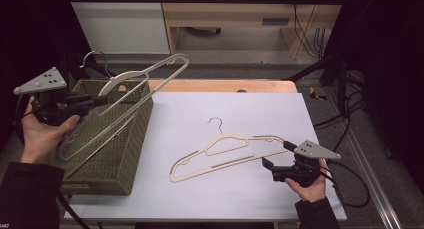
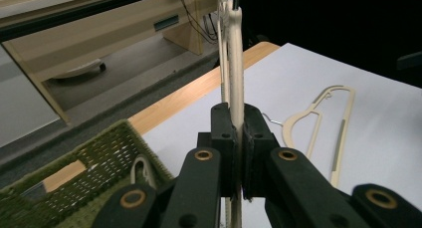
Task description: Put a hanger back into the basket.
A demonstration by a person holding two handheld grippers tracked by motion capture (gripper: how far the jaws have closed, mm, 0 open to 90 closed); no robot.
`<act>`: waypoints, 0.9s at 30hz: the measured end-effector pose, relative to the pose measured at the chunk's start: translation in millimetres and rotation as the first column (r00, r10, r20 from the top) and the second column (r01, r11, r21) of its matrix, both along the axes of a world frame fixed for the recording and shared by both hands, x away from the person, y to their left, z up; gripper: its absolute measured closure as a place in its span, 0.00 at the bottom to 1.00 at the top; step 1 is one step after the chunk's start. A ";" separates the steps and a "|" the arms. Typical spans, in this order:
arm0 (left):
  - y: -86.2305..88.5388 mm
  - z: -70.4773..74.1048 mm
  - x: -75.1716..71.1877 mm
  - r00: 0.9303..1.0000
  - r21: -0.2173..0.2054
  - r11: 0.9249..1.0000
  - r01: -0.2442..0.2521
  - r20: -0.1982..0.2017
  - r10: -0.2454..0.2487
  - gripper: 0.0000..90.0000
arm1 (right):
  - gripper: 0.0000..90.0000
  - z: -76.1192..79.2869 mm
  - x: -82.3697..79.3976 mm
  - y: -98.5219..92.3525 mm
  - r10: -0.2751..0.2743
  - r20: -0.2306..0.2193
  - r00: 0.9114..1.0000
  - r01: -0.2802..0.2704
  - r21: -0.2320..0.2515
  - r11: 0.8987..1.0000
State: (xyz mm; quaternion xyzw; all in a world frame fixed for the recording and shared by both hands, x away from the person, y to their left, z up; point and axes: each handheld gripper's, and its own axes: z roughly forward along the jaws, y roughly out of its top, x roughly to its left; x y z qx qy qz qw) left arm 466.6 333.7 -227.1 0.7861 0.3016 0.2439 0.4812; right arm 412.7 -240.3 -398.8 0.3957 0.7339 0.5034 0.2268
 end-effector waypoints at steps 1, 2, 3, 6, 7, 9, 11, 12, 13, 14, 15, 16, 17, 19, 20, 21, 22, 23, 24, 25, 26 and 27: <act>3.6 -1.2 1.4 1.000 0.000 1.000 -0.005 -0.003 0.005 0.96 | 0.07 0.0 0.0 0.0 -0.001 0.000 1.000 0.001 -0.001 1.000; 7.1 -2.5 2.8 1.000 0.001 1.000 -0.014 -0.005 0.014 0.96 | 0.07 0.0 0.0 0.1 0.000 -0.001 1.000 0.000 0.000 1.000; 10.9 -3.9 4.1 1.000 0.002 1.000 -0.020 -0.011 0.020 0.96 | 0.07 0.0 -0.1 0.0 0.001 -0.001 1.000 -0.001 0.001 1.000; 22.1 -9.2 6.9 0.999 0.002 0.999 -0.040 -0.022 0.040 0.96 | 0.07 0.1 -0.1 -0.1 0.000 -0.001 1.000 0.000 0.001 1.000; 26.0 -11.1 8.0 0.999 0.007 0.999 -0.046 -0.022 0.046 0.96 | 0.07 0.1 0.0 0.1 -0.003 -0.002 1.000 0.003 0.002 1.000; 33.7 -15.5 10.1 0.997 0.015 0.998 -0.063 -0.034 0.063 0.96 | 0.07 -0.1 0.1 0.1 -0.001 -0.002 1.000 0.001 0.000 1.000; 40.5 -20.5 12.2 0.996 0.019 0.997 -0.078 -0.041 0.079 0.96 | 0.07 -0.4 0.3 0.9 -0.003 -0.003 1.000 0.003 0.002 1.000; 44.3 -22.8 13.4 0.996 0.026 0.996 -0.084 -0.040 0.085 0.96 | 0.07 -0.5 0.5 1.0 -0.002 -0.003 1.000 0.002 0.000 1.000; 47.2 -25.3 14.0 0.995 0.026 0.995 -0.092 -0.043 0.093 0.96 | 0.07 -0.7 0.5 0.8 0.001 -0.004 1.000 -0.001 -0.003 1.000; 50.1 -27.7 14.9 0.994 0.027 0.995 -0.095 -0.045 0.096 0.96 | 0.07 -0.8 0.6 0.9 0.000 -0.003 1.000 0.000 -0.003 1.000; 52.5 -30.1 15.4 0.994 0.030 0.994 -0.101 -0.047 0.103 0.96 | 0.07 -0.8 0.5 1.0 0.002 -0.006 1.000 -0.002 -0.002 1.000; 54.6 -32.4 16.0 0.993 0.034 0.994 -0.107 -0.052 0.108 0.96 | 0.07 -0.8 0.5 1.0 0.001 -0.006 1.000 -0.002 -0.002 1.000; 56.9 -34.5 16.5 0.992 0.044 0.993 -0.111 -0.053 0.114 0.96 | 0.07 -0.8 0.6 0.9 0.002 -0.006 1.000 -0.002 -0.002 1.000; 61.6 -38.7 17.1 0.991 0.060 0.991 -0.117 -0.054 0.120 0.96 | 0.07 -0.8 0.6 0.9 0.003 -0.005 1.000 -0.003 -0.002 1.000; 63.7 -41.0 17.2 0.991 0.059 0.991 -0.122 -0.053 0.125 0.96 | 0.07 -0.8 0.6 0.8 0.002 -0.005 1.000 -0.002 -0.002 1.000; 66.0 -43.2 17.2 0.991 0.058 0.991 -0.123 -0.054 0.126 0.96 | 0.07 -0.9 0.6 0.8 0.002 -0.005 1.000 -0.002 -0.002 1.000; 68.4 -45.2 17.4 0.990 0.060 0.990 -0.125 -0.050 0.128 0.96 | 0.07 -1.0 0.7 0.9 0.002 -0.006 1.000 -0.002 -0.003 1.000; 70.6 -47.0 17.3 0.990 0.060 0.990 -0.130 -0.052 0.133 0.96 | 0.07 -1.0 0.8 1.4 -0.001 -0.007 1.000 0.001 0.001 1.000; 72.7 -48.6 17.2 0.989 0.060 0.989 -0.135 -0.054 0.138 0.96 | 0.07 -1.2 1.0 1.5 0.000 -0.006 1.000 0.000 -0.001 1.000; 75.0 -50.0 16.8 0.988 0.065 0.988 -0.139 -0.052 0.142 0.96 | 0.07 -1.5 1.2 1.7 0.000 -0.005 1.000 0.000 -0.003 1.000; 77.2 -51.4 16.4 0.988 0.066 0.987 -0.144 -0.049 0.148 0.96 | 0.07 -1.6 1.2 1.8 0.000 -0.006 1.000 0.000 -0.004 1.000; 79.4 -52.9 15.8 0.987 0.067 0.987 -0.149 -0.047 0.152 0.96 | 0.07 -1.6 1.2 1.8 0.000 -0.006 1.000 0.000 -0.003 1.000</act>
